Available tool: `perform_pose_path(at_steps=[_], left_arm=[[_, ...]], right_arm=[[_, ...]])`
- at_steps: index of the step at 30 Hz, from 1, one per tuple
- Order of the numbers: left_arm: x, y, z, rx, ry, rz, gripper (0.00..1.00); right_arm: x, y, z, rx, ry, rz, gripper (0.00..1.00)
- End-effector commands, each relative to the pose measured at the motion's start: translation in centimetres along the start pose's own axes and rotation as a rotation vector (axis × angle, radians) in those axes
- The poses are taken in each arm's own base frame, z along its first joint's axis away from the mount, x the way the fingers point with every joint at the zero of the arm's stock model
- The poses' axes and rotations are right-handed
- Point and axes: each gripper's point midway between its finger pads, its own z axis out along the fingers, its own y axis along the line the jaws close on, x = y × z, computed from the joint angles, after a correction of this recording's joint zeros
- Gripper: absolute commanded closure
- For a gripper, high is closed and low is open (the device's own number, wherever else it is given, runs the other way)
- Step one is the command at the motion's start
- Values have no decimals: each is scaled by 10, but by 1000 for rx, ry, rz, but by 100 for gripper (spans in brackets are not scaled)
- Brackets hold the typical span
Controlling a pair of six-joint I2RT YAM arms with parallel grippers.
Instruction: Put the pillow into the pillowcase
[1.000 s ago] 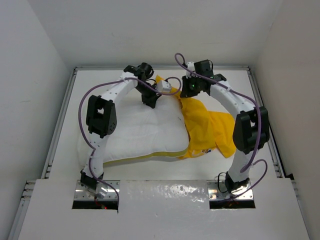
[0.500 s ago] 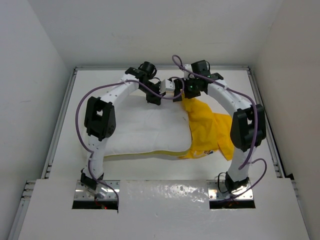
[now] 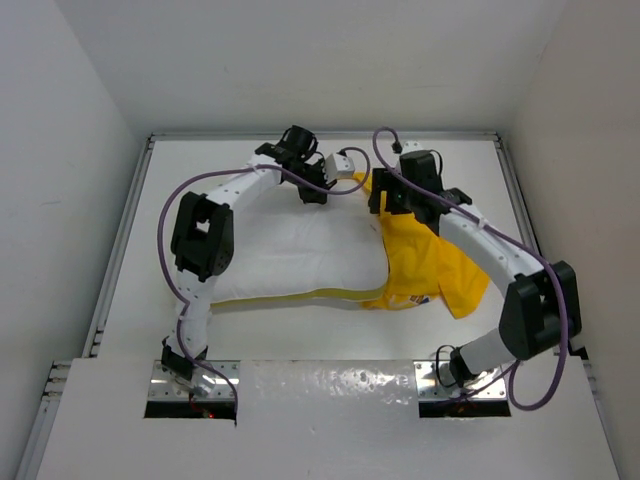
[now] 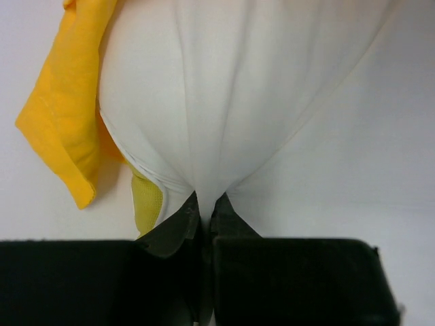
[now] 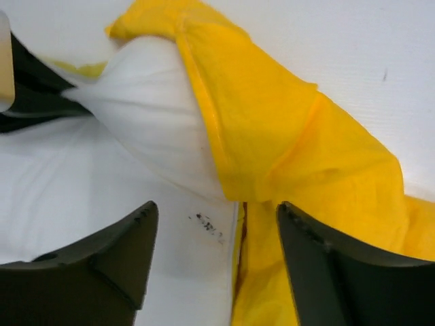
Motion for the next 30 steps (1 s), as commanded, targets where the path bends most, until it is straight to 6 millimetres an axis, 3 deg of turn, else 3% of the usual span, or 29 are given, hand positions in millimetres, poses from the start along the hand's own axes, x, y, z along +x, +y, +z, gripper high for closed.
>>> perform_pose_path(at_steps=[1, 5, 7, 11, 14, 16, 17, 18, 19, 20, 21, 23, 26, 27, 28, 30], left_arm=[[-28, 15, 4, -51, -92, 21, 100], [-25, 13, 5, -46, -84, 18, 100], [-24, 12, 6, -43, -80, 19, 100], [-25, 12, 4, -42, -81, 23, 100], [-24, 12, 4, -43, -80, 26, 100], [-26, 11, 2, -41, -82, 31, 100], [-27, 11, 2, -39, -82, 32, 100], [-28, 12, 0, -40, -85, 35, 100], [-29, 11, 0, -37, -87, 44, 100], [-31, 9, -3, -33, -89, 48, 100], [-33, 9, -5, -30, -94, 57, 100], [-41, 4, -11, -3, -115, 90, 100], [-72, -12, -35, 64, -159, 143, 100], [-80, -15, -39, 74, -170, 190, 100], [-87, -23, -39, 86, -166, 223, 100], [-91, -26, -42, 77, -137, 278, 100]], right_arm=[[-32, -6, -13, 33, -207, 116, 34], [-18, -9, -1, 41, -194, 146, 63], [-17, -6, 7, 35, -168, 142, 62], [-9, -12, 32, 81, -138, 173, 47], [-6, -17, 49, 118, -131, 181, 46], [-15, -17, 58, 133, -135, 179, 47], [-7, -19, 69, 145, -104, 174, 50], [-17, -18, 71, 153, -119, 174, 56], [-17, -21, 75, 166, -118, 175, 82], [-19, -22, 77, 176, -118, 173, 95], [-22, -22, 81, 185, -120, 168, 100], [-26, -20, 80, 167, -112, 120, 100], [-38, -5, 72, 98, -98, 3, 100], [-51, 1, 68, 69, -113, -33, 100], [-48, 9, 64, 25, -76, -112, 100], [-61, 25, 56, -46, -67, -216, 100]])
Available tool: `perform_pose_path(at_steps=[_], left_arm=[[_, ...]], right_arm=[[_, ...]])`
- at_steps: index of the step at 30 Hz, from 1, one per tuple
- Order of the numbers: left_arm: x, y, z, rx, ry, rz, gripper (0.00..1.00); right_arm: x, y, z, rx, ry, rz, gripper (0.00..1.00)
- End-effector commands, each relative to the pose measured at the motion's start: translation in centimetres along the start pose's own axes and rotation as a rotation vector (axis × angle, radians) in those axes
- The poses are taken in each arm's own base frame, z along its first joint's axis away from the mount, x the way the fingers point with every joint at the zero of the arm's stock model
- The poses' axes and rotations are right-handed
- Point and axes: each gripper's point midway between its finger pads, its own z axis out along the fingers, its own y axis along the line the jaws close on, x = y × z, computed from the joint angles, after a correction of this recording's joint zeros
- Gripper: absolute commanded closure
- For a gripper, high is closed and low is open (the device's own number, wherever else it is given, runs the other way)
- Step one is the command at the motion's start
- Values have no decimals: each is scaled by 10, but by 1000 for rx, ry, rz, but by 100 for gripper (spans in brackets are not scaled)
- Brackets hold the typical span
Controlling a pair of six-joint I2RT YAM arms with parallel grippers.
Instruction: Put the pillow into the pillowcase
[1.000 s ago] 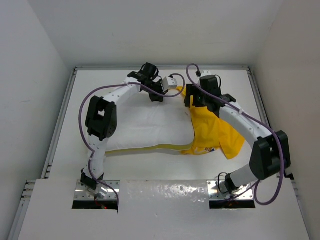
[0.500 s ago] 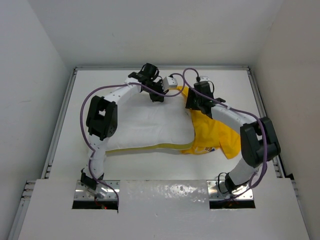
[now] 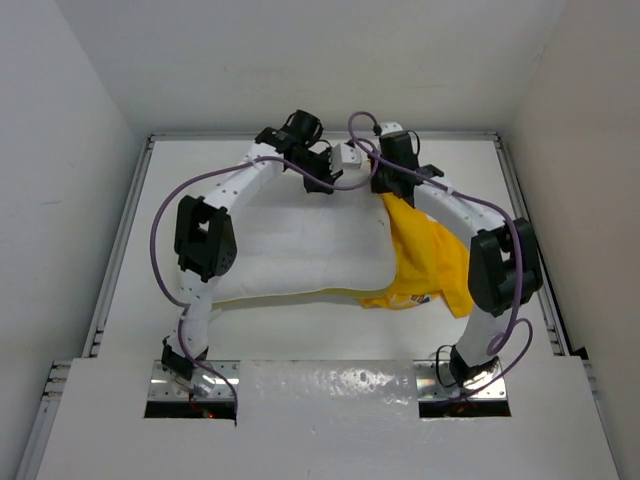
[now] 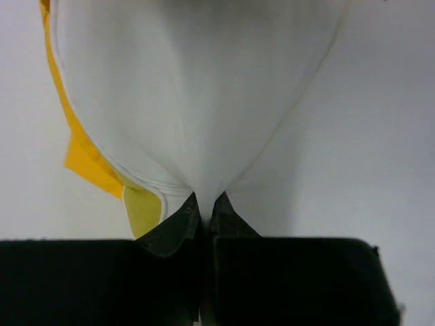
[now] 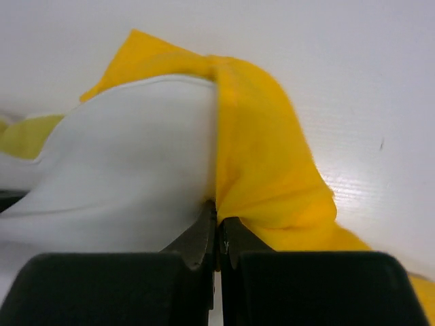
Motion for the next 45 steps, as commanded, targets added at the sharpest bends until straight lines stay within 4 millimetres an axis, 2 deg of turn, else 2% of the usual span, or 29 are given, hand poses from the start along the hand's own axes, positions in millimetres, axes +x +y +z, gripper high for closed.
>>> perform_pose_path(at_steps=[1, 2, 3, 6, 10, 13, 17, 18, 20, 21, 22, 23, 24, 25, 26, 29, 30, 31, 32, 33, 34, 36, 37, 38, 39, 41, 42, 43, 45], left_arm=[[-56, -18, -12, 24, -80, 201, 100], [-52, -15, -6, 10, -70, 203, 100], [-45, -10, -2, -12, -50, 179, 100], [-35, 10, 9, -108, -29, 132, 100], [-51, 45, 6, -255, -108, 76, 100], [-61, 50, 4, -266, -153, 75, 100], [-60, 57, 13, -297, -191, 4, 100], [-59, 62, 17, -325, -204, -5, 100], [-52, 71, 19, -373, -193, -57, 100], [-51, 72, 23, -375, -190, -61, 78], [-49, 72, 24, -373, -185, -64, 63], [-51, 70, 22, -368, -188, -62, 37], [-53, 69, 21, -361, -189, -60, 29], [-56, 68, 19, -356, -195, -61, 23], [-65, 70, 10, -364, -207, -60, 15], [-93, 74, -16, -388, -250, -39, 4], [-100, 73, -23, -388, -263, -33, 1], [-110, 70, -30, -379, -284, -18, 0], [-124, 67, -44, -377, -307, -1, 0], [-134, 59, -50, -345, -330, 22, 1], [-144, 48, -61, -314, -337, 40, 16], [-154, 15, -60, -205, -318, 183, 46], [-142, -13, -58, -124, -241, 189, 75], [-144, -39, -46, -62, -199, 302, 80], [-113, -66, -36, 31, -81, 283, 80], [-88, -105, -18, 158, 30, 355, 74], [-67, -127, -16, 240, 100, 334, 61], [-49, -144, -10, 306, 152, 318, 53], [-33, -176, -2, 386, 215, 306, 35]], right_arm=[[-25, 41, -28, -217, 14, -221, 100], [-36, 51, -36, -262, 9, -239, 100], [-23, 53, -41, -295, 73, -280, 100], [-12, 72, -57, -410, 127, -305, 100], [19, 77, -79, -503, 224, -306, 100], [41, 69, -95, -503, 261, -303, 100], [43, 78, -105, -559, 245, -265, 100], [37, 80, -104, -563, 221, -253, 86], [30, 77, -101, -525, 200, -217, 31], [23, 68, -97, -461, 181, -209, 9], [15, 66, -99, -436, 161, -193, 1], [10, 57, -98, -394, 147, -183, 1], [8, 52, -99, -371, 138, -168, 1], [-3, 45, -107, -352, 93, -132, 1], [2, 34, -107, -304, 90, -107, 1], [0, 0, -123, -181, 9, 19, 1], [2, -8, -129, -157, -7, 48, 5], [5, -14, -133, -143, -18, 93, 21], [19, -24, -141, -122, -20, 128, 51], [25, -34, -144, -67, -28, 187, 100], [34, -39, -146, -45, -26, 210, 100], [63, -45, -148, -14, 0, 282, 100], [83, -49, -147, 6, 29, 303, 100], [92, -51, -145, 25, 45, 354, 97], [99, -57, -143, 60, 50, 374, 92], [114, -63, -140, 97, 71, 412, 79], [115, -67, -138, 114, 65, 415, 71], [120, -70, -135, 122, 72, 412, 70], [123, -76, -126, 135, 85, 407, 72]])
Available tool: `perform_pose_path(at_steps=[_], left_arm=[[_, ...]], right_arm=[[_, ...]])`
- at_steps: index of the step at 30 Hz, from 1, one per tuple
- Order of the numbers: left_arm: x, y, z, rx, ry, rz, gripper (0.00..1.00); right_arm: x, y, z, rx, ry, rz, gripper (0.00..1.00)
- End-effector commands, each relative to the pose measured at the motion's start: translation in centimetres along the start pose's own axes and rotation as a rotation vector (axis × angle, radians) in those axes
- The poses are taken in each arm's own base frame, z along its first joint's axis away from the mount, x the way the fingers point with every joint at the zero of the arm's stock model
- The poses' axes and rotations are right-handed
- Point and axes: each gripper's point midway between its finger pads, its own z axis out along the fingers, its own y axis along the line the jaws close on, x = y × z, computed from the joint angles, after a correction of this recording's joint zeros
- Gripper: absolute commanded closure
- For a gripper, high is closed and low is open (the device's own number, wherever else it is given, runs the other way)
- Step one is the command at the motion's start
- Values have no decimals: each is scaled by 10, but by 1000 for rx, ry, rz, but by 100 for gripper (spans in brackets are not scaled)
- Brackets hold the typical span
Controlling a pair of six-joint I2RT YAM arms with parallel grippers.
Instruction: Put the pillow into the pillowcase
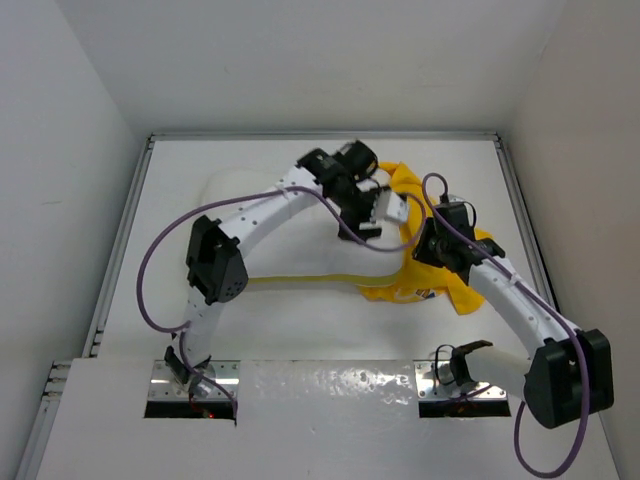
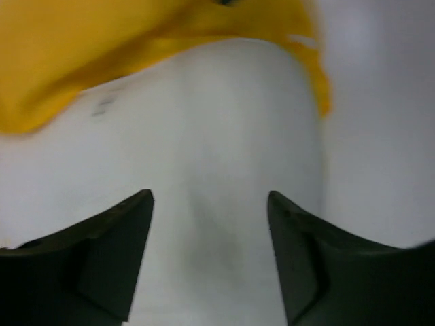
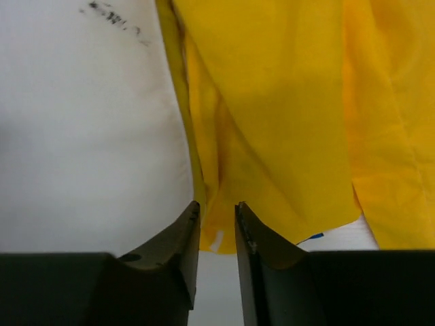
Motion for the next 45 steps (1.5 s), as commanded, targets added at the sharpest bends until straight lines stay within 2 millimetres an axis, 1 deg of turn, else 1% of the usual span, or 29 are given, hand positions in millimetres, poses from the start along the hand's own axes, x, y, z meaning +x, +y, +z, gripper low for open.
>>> perform_pose_path(at_steps=[1, 3, 4, 5, 7, 9, 10, 11, 13, 14, 15, 17, 18, 19, 20, 21, 23, 24, 28, 30, 31, 32, 35, 36, 38, 39, 40, 42, 45], left_arm=[[33, -93, 13, 307, 163, -2, 30], [24, -109, 23, 334, 163, -1, 18], [22, -109, 29, 316, 158, 1, 5], [22, -110, 33, 299, 174, -13, 0], [24, -101, 46, 231, 174, -15, 0], [38, -88, 58, 128, 205, -38, 0], [43, -82, 62, 86, 217, -40, 0], [49, -76, 65, 53, 235, -36, 0], [63, -58, 70, -46, 283, -33, 0], [66, -54, 71, -66, 292, -38, 0], [72, -53, 74, -87, 304, -37, 5], [81, -56, 78, -84, 310, -34, 17], [90, -61, 85, -82, 314, -34, 39], [94, -62, 88, -86, 313, -31, 51], [97, -65, 90, -84, 312, -31, 60], [101, -69, 93, -71, 311, -34, 75], [99, -74, 94, -33, 281, -51, 88], [94, -76, 92, -21, 265, -54, 100], [84, -71, 83, -29, 211, -47, 100], [81, -67, 79, -39, 199, -45, 100], [80, -65, 77, -43, 190, -56, 100], [76, -64, 74, -41, 177, -61, 100], [78, -56, 65, -60, 180, -72, 100], [82, -51, 61, -73, 185, -69, 100], [85, -40, 56, -111, 191, -60, 100], [88, -35, 54, -125, 193, -64, 100], [89, -32, 54, -134, 196, -51, 100], [87, -31, 58, -124, 183, -48, 100], [77, -29, 65, -113, 137, -59, 100]], right_arm=[[-22, -3, 11, 27, -75, 61, 76], [-23, -6, 21, 35, -71, 45, 79], [-22, -3, 24, 18, -63, 38, 81], [-24, -1, 27, 10, -67, 36, 81], [-18, 0, 35, 4, -41, 29, 80], [-14, 1, 43, -10, -32, 26, 80], [-3, -2, 50, -8, -2, 17, 79], [4, 2, 53, -47, 26, 11, 77], [10, 7, 60, -90, 32, -22, 75], [17, 9, 63, -114, 56, -42, 74], [18, 14, 63, -146, 60, -52, 71], [24, 12, 66, -150, 63, -59, 67], [21, 10, 68, -143, 40, -59, 65], [25, 8, 70, -140, 46, -61, 64], [27, 7, 72, -136, 55, -63, 63], [30, 10, 73, -155, 68, -67, 61], [30, 16, 77, -192, 65, -73, 59], [33, 20, 82, -219, 69, -74, 58], [33, 23, 92, -234, 64, -71, 59], [32, 26, 96, -249, 56, -75, 65], [32, 30, 96, -277, 57, -81, 72], [33, 31, 97, -283, 62, -88, 100], [38, 27, 86, -276, 102, -153, 100], [31, 30, 72, -302, 66, -187, 100], [41, 28, 50, -343, 92, -283, 100], [36, 34, 33, -391, 60, -319, 100], [46, 35, 23, -419, 95, -357, 100], [48, 51, 3, -524, 90, -382, 100], [48, 70, -11, -606, 89, -393, 100]])
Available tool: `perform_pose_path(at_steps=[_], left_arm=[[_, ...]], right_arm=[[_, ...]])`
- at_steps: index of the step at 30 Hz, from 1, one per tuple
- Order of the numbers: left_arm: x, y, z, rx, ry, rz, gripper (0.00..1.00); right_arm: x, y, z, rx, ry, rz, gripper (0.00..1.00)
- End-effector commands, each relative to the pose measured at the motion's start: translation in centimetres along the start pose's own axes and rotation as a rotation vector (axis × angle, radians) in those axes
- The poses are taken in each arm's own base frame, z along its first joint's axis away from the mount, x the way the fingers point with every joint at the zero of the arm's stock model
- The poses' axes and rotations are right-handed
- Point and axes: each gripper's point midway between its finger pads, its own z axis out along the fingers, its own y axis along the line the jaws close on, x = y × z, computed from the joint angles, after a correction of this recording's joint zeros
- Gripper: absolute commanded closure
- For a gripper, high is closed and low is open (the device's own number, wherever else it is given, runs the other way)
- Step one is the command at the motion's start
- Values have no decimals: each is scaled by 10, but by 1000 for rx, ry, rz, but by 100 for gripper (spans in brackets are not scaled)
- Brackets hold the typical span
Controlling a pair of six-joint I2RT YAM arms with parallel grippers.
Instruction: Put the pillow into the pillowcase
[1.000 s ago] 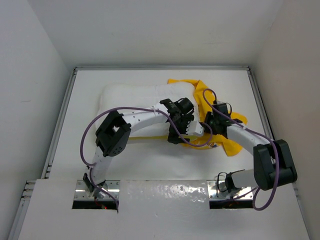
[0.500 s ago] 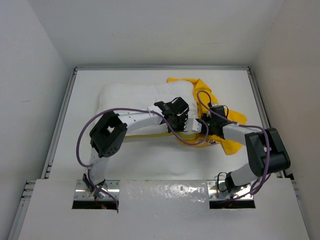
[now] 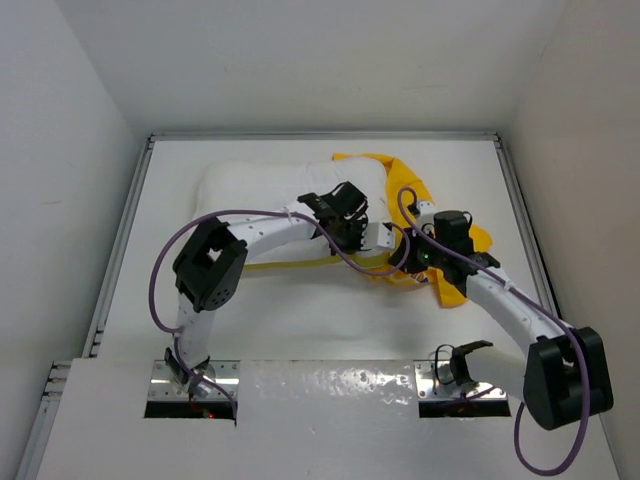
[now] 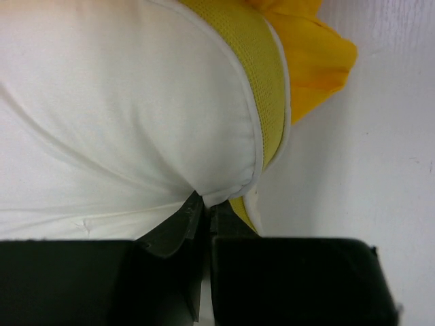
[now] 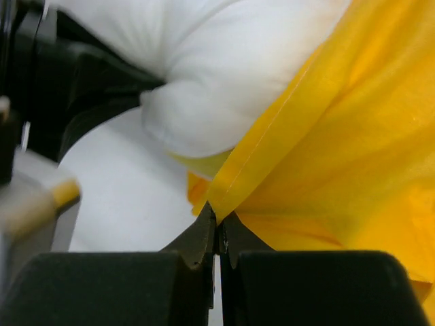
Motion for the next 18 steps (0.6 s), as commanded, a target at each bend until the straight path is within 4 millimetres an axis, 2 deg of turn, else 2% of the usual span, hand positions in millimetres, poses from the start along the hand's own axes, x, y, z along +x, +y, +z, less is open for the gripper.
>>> perform_pose_path(at_steps=[1, 5, 9, 13, 15, 17, 18], left_arm=[[-17, 23, -13, -63, -62, 6, 100], [-25, 29, -15, -78, -88, 5, 100], [-41, 29, -13, -56, -148, -14, 100], [-49, 23, -4, -22, -182, -17, 100], [-53, 12, 1, 37, -215, -29, 100], [-59, 0, 2, 100, -250, -41, 100], [-66, -13, 0, 175, -297, -50, 100]], right_arm=[[3, 33, -9, -151, 52, -58, 100], [13, 41, -10, -185, 128, -64, 100], [20, 60, -6, -261, 174, -63, 100], [-19, 92, -7, -378, 39, -50, 100], [-27, 106, -9, -418, 12, -45, 100], [-23, 105, -9, -413, 13, -20, 100], [-22, 98, -5, -369, 1, -14, 100]])
